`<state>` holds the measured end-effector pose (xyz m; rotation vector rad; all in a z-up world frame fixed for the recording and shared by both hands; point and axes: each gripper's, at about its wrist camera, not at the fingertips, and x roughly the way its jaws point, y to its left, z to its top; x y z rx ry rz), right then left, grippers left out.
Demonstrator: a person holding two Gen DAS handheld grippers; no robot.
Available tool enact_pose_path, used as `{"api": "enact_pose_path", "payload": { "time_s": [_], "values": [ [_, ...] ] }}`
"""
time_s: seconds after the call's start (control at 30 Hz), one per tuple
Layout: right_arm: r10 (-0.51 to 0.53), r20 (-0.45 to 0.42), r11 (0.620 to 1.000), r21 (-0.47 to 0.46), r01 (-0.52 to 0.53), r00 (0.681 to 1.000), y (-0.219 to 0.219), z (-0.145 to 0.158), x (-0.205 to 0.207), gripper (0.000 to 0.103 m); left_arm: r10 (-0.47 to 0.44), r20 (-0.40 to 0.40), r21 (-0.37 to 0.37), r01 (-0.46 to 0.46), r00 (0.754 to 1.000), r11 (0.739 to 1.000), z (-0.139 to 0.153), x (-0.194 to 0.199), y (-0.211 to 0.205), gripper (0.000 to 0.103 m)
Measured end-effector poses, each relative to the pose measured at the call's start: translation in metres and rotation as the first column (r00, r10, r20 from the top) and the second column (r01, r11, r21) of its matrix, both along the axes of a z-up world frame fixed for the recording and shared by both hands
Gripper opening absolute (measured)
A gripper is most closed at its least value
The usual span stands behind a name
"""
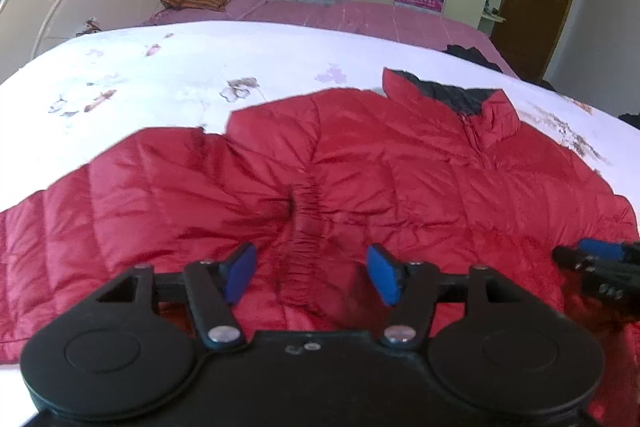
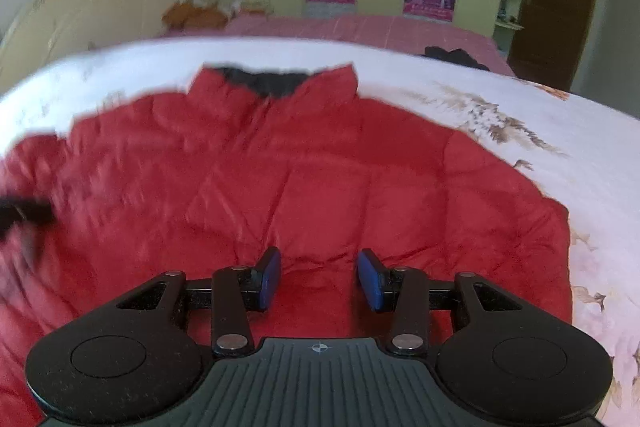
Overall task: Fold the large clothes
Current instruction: 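Move the left gripper to the other sleeve cuff and close on it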
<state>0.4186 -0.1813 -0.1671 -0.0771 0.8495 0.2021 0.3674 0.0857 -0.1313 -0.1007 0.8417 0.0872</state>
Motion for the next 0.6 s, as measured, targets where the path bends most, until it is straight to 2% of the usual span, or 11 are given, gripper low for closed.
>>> {"api": "enact_pose_path", "payload": {
  "time_s": [0.13, 0.2, 0.4, 0.53, 0.6],
  "values": [
    [-0.008, -0.018, 1.0, -0.007, 0.008, 1.0, 0.004, 0.004, 0.0, 0.043, 0.037, 0.002, -0.026, -0.037, 0.999, 0.999, 0.008, -0.012, 0.017, 0.064],
    [-0.007, -0.005, 1.0, 0.028, 0.007, 1.0, 0.006, 0.013, -0.005, 0.043, 0.066, -0.001, -0.048, -0.066, 0.998, 0.997, 0.012, -0.02, 0.029, 0.065],
    [0.068, 0.041, 0.994, 0.078, -0.071, 0.997, 0.04, 0.034, -0.02, 0.043, 0.18, -0.016, -0.087, -0.181, 0.984, 0.98, 0.018, -0.055, 0.077, 0.068],
    [0.132, 0.046, 0.987, 0.086, -0.136, 0.99, 0.071, 0.038, -0.024, 0.043, 0.293, -0.038, -0.105, -0.295, 0.955, 0.95, 0.016, -0.085, 0.12, 0.069],
    [0.161, 0.041, 0.982, 0.092, -0.164, 0.986, 0.086, 0.036, -0.025, 0.043, 0.356, -0.058, -0.112, -0.36, 0.933, 0.926, 0.013, -0.101, 0.143, 0.069]
  ]
}}
